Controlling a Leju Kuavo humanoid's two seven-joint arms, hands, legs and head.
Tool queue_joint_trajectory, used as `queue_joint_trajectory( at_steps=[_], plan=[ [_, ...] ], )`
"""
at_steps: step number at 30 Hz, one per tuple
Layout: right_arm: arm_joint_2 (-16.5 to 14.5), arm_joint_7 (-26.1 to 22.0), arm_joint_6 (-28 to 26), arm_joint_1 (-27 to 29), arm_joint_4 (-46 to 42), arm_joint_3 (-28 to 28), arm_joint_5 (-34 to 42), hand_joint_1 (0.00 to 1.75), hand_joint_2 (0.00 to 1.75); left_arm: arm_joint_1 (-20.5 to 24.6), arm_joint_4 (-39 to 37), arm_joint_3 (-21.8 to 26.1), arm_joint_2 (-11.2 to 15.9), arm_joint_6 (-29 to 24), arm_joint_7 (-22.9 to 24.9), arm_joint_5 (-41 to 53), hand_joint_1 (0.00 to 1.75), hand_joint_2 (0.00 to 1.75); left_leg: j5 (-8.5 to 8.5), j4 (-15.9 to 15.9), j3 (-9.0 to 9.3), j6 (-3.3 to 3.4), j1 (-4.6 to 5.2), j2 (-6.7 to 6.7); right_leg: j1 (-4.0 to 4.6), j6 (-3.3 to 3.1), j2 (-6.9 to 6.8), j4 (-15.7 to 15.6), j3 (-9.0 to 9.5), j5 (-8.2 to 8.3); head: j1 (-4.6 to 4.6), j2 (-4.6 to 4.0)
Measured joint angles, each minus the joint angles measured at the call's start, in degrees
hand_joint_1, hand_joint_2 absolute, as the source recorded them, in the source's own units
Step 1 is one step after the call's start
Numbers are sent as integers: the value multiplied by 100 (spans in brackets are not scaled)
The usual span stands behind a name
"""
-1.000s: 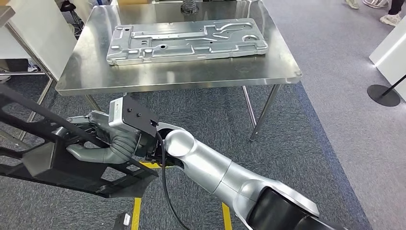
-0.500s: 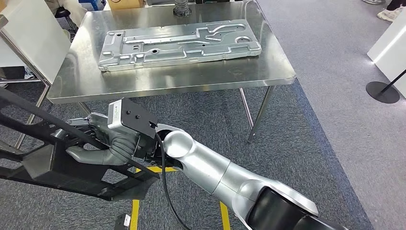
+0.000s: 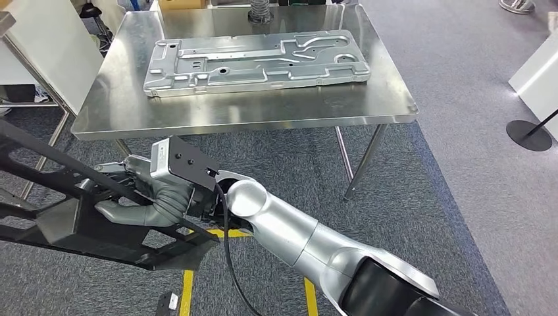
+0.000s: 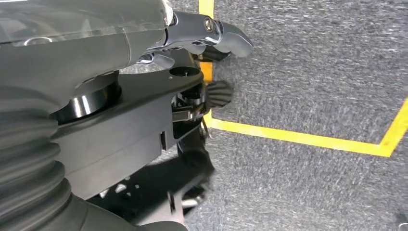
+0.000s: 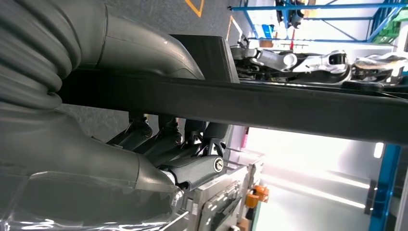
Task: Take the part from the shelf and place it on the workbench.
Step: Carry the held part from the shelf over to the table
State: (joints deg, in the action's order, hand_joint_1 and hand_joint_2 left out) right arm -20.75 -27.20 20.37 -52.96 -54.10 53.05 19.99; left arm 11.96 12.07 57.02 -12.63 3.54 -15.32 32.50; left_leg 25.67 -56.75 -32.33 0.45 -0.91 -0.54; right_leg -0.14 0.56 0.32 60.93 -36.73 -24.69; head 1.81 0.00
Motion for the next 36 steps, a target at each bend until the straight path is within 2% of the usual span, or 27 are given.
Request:
queue_joint_trajectory(
  at_steps=[1,2,5,6,7,9,10,11,12,13,14,15,16,17,20,21,22,23,25,26,27,28,30,31,32,34,36],
  plan=[
    [0,11,2,-1,-2,0,-15,175,175,2,0,0,-3,0,-3,3,0,175,24,-4,19,-27,10,0,11,-28,1,-269,121,91,2,0],
    [0,27,5,-1,-3,0,-30,175,175,2,0,0,-5,0,-7,5,0,175,44,-5,27,-58,16,3,25,-54,4,-386,172,103,3,0],
    [-5,68,16,-1,-14,-1,-69,175,175,7,0,0,-5,3,-12,9,0,175,99,-21,36,-161,7,14,20,-137,19,-438,213,89,4,1],
    [-9,73,20,-3,-21,-2,-78,175,175,9,0,0,-5,5,-13,11,0,175,170,-133,-7,-193,3,17,4,-164,17,-463,238,91,8,1],
    [-15,74,22,-5,-27,-3,-86,175,175,10,0,0,-5,9,-13,12,0,175,298,-373,-117,-222,-3,19,-13,-187,12,-484,265,90,12,1],
    [-21,77,30,2,-30,-4,-98,175,175,4,0,0,-4,13,-14,13,0,175,637,-1163,-524,-270,-17,22,-10,-219,4,-486,287,66,16,0],
    [-22,78,32,14,-29,-4,-103,175,175,-2,0,0,-2,13,-14,13,0,175,744,-1527,-739,-286,-23,22,-7,-226,5,-481,293,52,15,0],
    [-22,79,33,25,-29,-4,-106,175,175,-9,0,0,2,13,-14,14,0,175,744,-1717,-876,-295,-24,22,-5,-227,7,-473,302,34,15,0],
    [-21,80,34,32,-29,-4,-109,175,175,-14,0,0,5,13,-14,15,0,175,624,-1670,-895,-296,-25,22,-5,-222,11,-465,321,13,15,0],
    [-22,81,36,35,-29,-4,-110,175,175,-17,0,0,9,13,-14,17,0,175,403,-1386,-792,-290,-26,24,-7,-213,15,-456,351,-13,15,0],
    [-22,83,38,35,-30,-4,-110,175,175,-17,0,0,10,13,-14,19,0,175,147,-949,-609,-278,-28,29,-7,-199,18,-447,387,-46,15,0],
    [-23,84,40,34,-31,-4,-111,175,175,-14,0,0,11,14,-14,19,0,175,-29,-540,-424,-258,-17,34,5,-176,21,-434,414,-77,14,0],
    [-24,86,43,32,-31,-4,-111,175,175,-12,0,0,11,14,-16,18,0,175,-137,-241,-288,-223,-6,34,15,-150,24,-426,426,-99,11,0],
    [-24,87,44,31,-30,-4,-111,175,175,-12,0,0,11,15,-19,15,0,175,-160,-91,-222,-184,7,32,25,-121,26,-421,426,-113,9,0],
    [-27,77,45,24,-29,-4,-98,175,175,-28,0,2,14,17,-28,3,0,175,-136,-55,-209,-65,6,18,29,-29,23,-407,419,-145,5,1],
    [-30,68,44,16,-30,-4,-86,175,175,-29,0,2,14,20,-30,-1,0,175,-138,-42,-199,-27,-5,19,26,-1,18,-317,384,-206,0,1],
    [-31,56,43,8,-30,-4,-72,175,175,-28,0,2,14,24,-31,-3,0,175,-139,-28,-187,7,-17,21,24,24,13,-105,285,-326,-5,1],
    [-30,49,42,2,-28,-4,-60,175,175,-27,0,2,13,28,-31,-6,0,175,-133,-25,-181,30,-16,25,14,41,9,234,115,-491,-10,0],
    [-19,40,40,2,-12,-4,-45,175,175,-30,0,2,16,33,-31,-9,0,175,-115,-28,-177,62,-4,28,3,62,5,1071,-346,-809,-17,0],
    [-11,40,40,6,-3,-4,-44,175,175,-34,0,2,18,33,-31,-9,0,175,-104,-30,-170,69,2,25,-3,64,5,1319,-509,-839,-16,0],
    [-5,40,40,10,5,-4,-43,175,175,-38,0,2,19,33,-31,-9,0,175,-90,-32,-155,71,8,18,-6,56,5,1335,-558,-747,-18,0],
    [-1,40,40,11,8,-4,-43,175,175,-40,0,2,20,33,-31,-10,0,175,-73,-34,-130,68,16,10,-6,37,4,1098,-481,-547,-17,0],
    [1,40,41,6,9,-4,-39,175,175,-44,0,2,13,39,-31,-10,0,175,-28,-38,-67,48,31,-1,15,-38,2,246,-108,-89,-15,0],
    [0,40,41,0,10,-4,-36,175,175,-43,0,2,9,45,-31,-11,0,175,-6,-42,-51,27,43,-3,29,-70,-1,-98,43,42,-12,1],
    [-1,40,41,-4,10,-4,-31,175,175,-42,0,2,4,51,-30,-11,0,175,12,-44,-46,2,42,-2,47,-94,0,-303,130,97,-8,1],
    [-1,40,34,-9,12,-4,-22,175,175,-37,0,2,2,62,-31,-10,0,175,31,-33,-44,-65,36,4,67,-123,8,-398,156,84,-2,1],
    [-11,40,26,-13,5,-4,-13,175,175,-35,0,2,2,70,-31,-10,0,175,75,-64,-38,-125,24,14,34,-159,14,-460,211,93,1,1]
  ],
)
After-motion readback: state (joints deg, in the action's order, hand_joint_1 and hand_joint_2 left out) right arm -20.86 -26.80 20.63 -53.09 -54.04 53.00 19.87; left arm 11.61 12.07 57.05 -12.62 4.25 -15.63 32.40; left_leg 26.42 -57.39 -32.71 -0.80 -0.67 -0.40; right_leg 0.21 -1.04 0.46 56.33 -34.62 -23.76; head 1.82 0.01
